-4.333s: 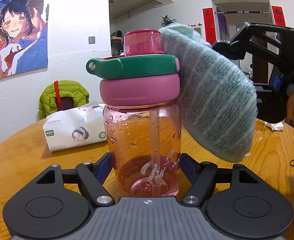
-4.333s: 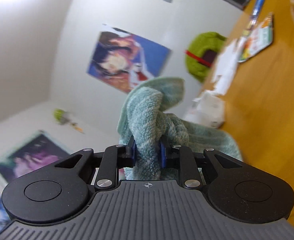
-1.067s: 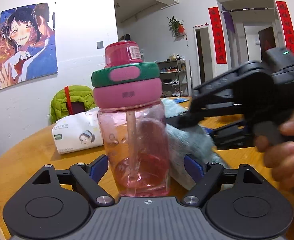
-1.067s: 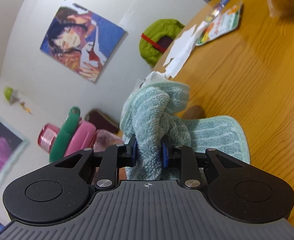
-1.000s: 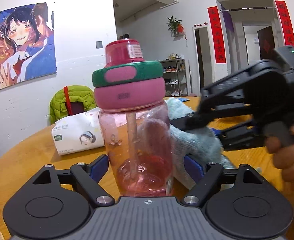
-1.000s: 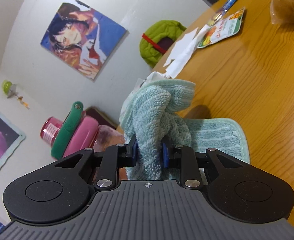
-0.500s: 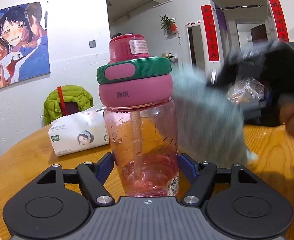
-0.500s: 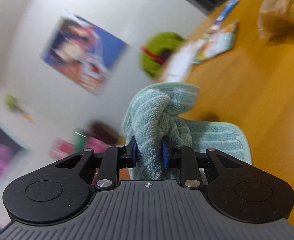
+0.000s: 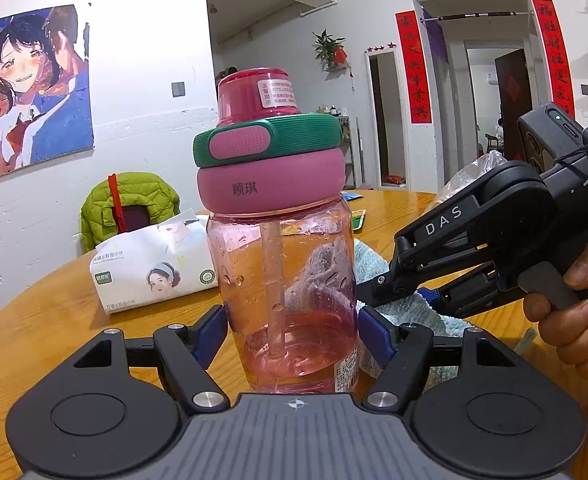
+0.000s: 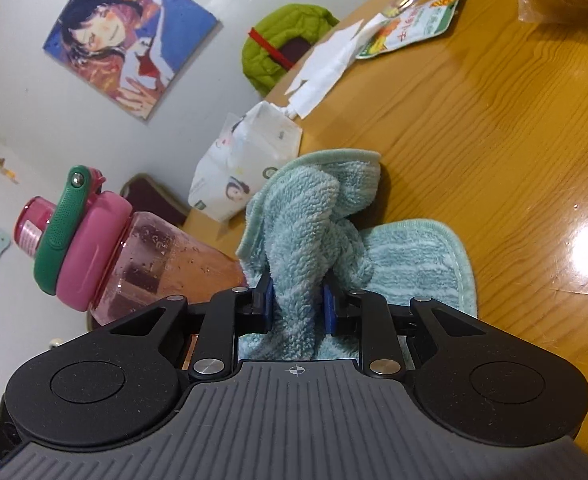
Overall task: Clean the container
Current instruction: 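Hold the bottle with the left tool while the right tool keeps wiping with the towel, then hold the pink bottle with the left tool while the right tool rubs its side with the towel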
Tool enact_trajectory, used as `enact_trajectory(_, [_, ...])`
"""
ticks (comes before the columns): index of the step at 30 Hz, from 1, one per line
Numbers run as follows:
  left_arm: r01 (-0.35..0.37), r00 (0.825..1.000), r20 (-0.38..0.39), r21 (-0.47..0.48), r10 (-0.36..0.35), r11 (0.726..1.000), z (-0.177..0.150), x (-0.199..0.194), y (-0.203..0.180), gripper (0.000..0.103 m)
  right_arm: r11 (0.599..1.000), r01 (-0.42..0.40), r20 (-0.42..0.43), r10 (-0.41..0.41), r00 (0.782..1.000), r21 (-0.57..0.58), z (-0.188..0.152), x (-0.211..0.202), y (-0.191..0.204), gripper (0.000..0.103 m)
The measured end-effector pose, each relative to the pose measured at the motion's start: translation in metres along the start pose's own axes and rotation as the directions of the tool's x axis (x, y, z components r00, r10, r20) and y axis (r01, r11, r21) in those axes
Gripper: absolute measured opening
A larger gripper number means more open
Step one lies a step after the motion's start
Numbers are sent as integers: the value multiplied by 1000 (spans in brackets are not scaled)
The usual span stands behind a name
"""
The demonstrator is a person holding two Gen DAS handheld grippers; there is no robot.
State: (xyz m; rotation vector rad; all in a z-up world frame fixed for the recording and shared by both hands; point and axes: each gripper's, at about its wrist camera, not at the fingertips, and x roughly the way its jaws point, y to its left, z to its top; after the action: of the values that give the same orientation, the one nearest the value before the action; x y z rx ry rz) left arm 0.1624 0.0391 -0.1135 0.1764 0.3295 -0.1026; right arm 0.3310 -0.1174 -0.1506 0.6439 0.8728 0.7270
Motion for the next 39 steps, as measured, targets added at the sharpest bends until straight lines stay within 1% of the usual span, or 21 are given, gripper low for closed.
enact_trajectory(7, [-2,1000,1,-5,2,1000,0,0,-1,70,998,35,32,-34,999,-43,-3,-3,5,25])
enact_trajectory(10, [6,1000,-9,-27,-6,1000,0,-1,1,70,998,51,53,-48,997,-48,-6,-5,8,24])
enact_trajectory(11, [12,1000,-17,-44,-13,999,0,-1,3,74,999,32,77,-29,997,-41,-5,-10,7,23])
enact_trajectory(12, [14,1000,-22,-60,-16,998,-1,-3,4,75,999,13,103,-9,995,-35,-4,-15,7,23])
enact_trajectory(14, [-12,1000,-12,-71,11,997,0,-9,2,76,999,-43,157,44,987,-14,-3,-25,5,23])
enact_trajectory(16, [-41,999,11,-59,42,997,3,-17,-3,75,991,-132,215,126,968,16,0,-36,0,23])
enact_trajectory(17, [-33,999,23,-47,34,998,4,-20,-6,73,982,-188,238,177,955,24,1,-41,-2,23])
enact_trajectory(18, [-20,999,30,-34,21,999,4,-21,-9,75,971,-238,250,223,942,30,2,-43,-3,23])
enact_trajectory(19, [-25,999,30,-18,25,1000,4,-20,-12,75,957,-286,250,268,930,39,2,-43,-3,23])
enact_trajectory(20, [-32,999,31,0,32,999,3,-20,-14,75,947,-318,233,299,925,46,2,-39,-2,23])
enact_trajectory(21, [-42,999,31,18,42,999,2,-19,-15,75,945,-324,204,308,929,47,2,-35,-1,23])
enact_trajectory(22, [-43,999,31,23,42,999,2,-18,-13,75,958,-285,185,272,944,42,2,-31,2,24])
enact_trajectory(24, [-28,999,31,4,28,1000,3,-16,-8,74,988,-152,93,149,984,30,2,-18,4,24])
enact_trajectory(25, [-24,999,30,0,24,1000,3,-15,-6,74,997,-78,39,77,996,26,1,-11,4,24])
enact_trajectory(26, [-28,999,29,2,28,1000,3,-14,-6,74,1000,-16,-5,16,1000,20,-1,-3,3,24])
enact_trajectory(29, [-34,999,27,-2,34,999,3,-14,-6,75,1000,0,-11,0,1000,5,-2,-1,3,24])
enact_trajectory(31, [-36,999,14,-27,36,999,2,-15,-6,82,1000,1,7,-1,1000,3,-2,-2,3,24])
enact_trajectory(33, [-83,997,0,-34,83,996,2,-17,-10,84,1000,-4,35,4,999,2,-2,-4,2,24])
enact_trajectory(35, [-145,989,-5,-13,145,989,2,-20,-16,84,1000,-23,90,21,996,13,0,-9,0,24])
enact_trajectory(36, [-162,987,-8,-4,162,987,3,-21,-20,83,999,-29,120,27,992,16,1,-12,-1,24])
enact_trajectory(39, [-116,993,-27,10,116,993,2,-21,-27,82,997,-66,198,57,979,38,5,-15,-3,24])
